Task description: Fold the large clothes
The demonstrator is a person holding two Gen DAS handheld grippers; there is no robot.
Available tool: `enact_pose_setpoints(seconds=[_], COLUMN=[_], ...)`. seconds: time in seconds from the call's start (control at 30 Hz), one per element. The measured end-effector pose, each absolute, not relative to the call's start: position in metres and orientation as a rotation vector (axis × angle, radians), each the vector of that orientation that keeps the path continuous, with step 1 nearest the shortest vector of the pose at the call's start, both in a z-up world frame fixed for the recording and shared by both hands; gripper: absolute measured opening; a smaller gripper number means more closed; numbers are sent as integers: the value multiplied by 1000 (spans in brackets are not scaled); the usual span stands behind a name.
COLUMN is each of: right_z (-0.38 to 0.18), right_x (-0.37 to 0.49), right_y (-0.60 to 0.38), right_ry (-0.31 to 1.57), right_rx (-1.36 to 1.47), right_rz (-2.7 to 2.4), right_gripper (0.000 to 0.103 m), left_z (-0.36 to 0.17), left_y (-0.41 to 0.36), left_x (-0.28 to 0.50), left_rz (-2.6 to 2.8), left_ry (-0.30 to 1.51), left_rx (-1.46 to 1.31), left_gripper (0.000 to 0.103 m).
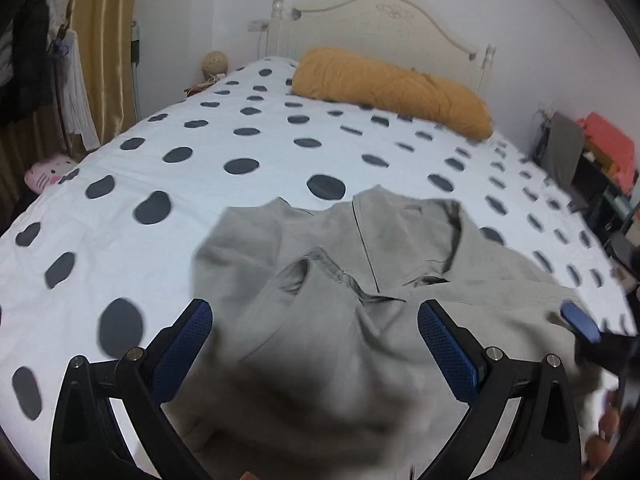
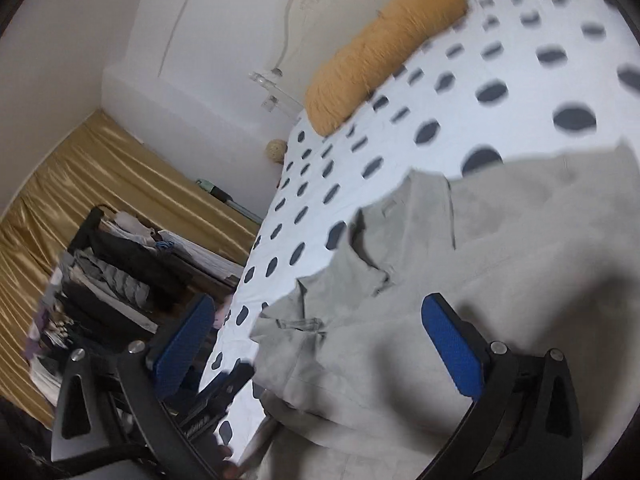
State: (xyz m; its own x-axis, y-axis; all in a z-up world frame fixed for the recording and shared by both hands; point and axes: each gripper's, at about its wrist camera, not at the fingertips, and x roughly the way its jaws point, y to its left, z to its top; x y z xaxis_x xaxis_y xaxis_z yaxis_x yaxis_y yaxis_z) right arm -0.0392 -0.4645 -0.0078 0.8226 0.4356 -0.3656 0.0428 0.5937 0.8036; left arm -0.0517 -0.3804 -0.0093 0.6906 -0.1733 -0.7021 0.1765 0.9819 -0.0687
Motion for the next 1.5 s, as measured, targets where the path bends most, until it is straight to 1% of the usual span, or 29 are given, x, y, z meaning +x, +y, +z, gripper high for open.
enact_pose_setpoints(seconds=[0.1,0.13,0.17,0.2,0.23,0.27,0.3,0.33,0.37,0.4,0.43,0.47,0.5,0.57,0.63,0.73,0.8,0.93,1.07,1.23,1.3,1.37,1.5], right_z=[-54,-67,-77,-85,-87,-85,-79,-69,-59,-55,-56,-67,-76,-69,-47,-1,25,48,34,-4,-25,-44,-52], right_x=[-40,-42,-45,-50,-54,-58,-60,-62,-64,-64,-59,-50,-42,-35,-49,-104,-157,-279,-373,-425,-429,-430,-441], right_y=[-482,-489,-496,-503,-506,-507,-506,-503,-499,-496,-493,-489,-484,-466,-463,-472,-476,-473,-461,-427,-423,-425,-422], right_ry=[657,684,700,706,704,691,673,623,569,542,565,639,705,777,760,664,614,590,633,763,810,841,856], right_rx=[929,945,963,973,987,1000,996,993,984,949,898,881,855,711,739,815,814,774,666,403,429,495,525], right_rz=[137,109,90,68,71,80,85,116,144,134,79,44,29,20,95,218,267,393,349,78,61,73,79], right_gripper=[101,84,61,53,50,55,63,87,103,103,103,103,103,103,103,103,103,103,103,103,103,103,103], left_z=[-50,-62,-67,-68,-66,-61,-51,-45,-38,-39,-46,-56,-64,-57,-34,8,29,33,11,-33,-49,-55,-60], left_y=[-382,-378,-375,-375,-376,-375,-375,-374,-372,-374,-376,-377,-377,-373,-356,-312,-260,-191,-144,-130,-129,-127,-131], left_x=[-25,-20,-21,-23,-27,-31,-38,-42,-47,-45,-38,-31,-28,-35,-49,-88,-129,-204,-284,-326,-333,-343,-355], left_rz=[-107,-118,-130,-137,-134,-118,-94,-93,-73,-40,-43,-37,-36,-61,-104,-146,-226,-264,-160,-152,-192,-225,-390], left_ry=[855,879,877,864,843,821,780,753,719,734,783,850,873,845,824,779,762,748,726,827,891,911,960], left_rx=[56,47,45,50,63,62,39,24,15,13,22,42,51,57,7,-4,-71,-77,-27,-1,-1,-15,-8], left_gripper=[103,103,103,103,103,103,103,103,103,103,103,103,103,103,103,103,103,103,103,103,103,103,103])
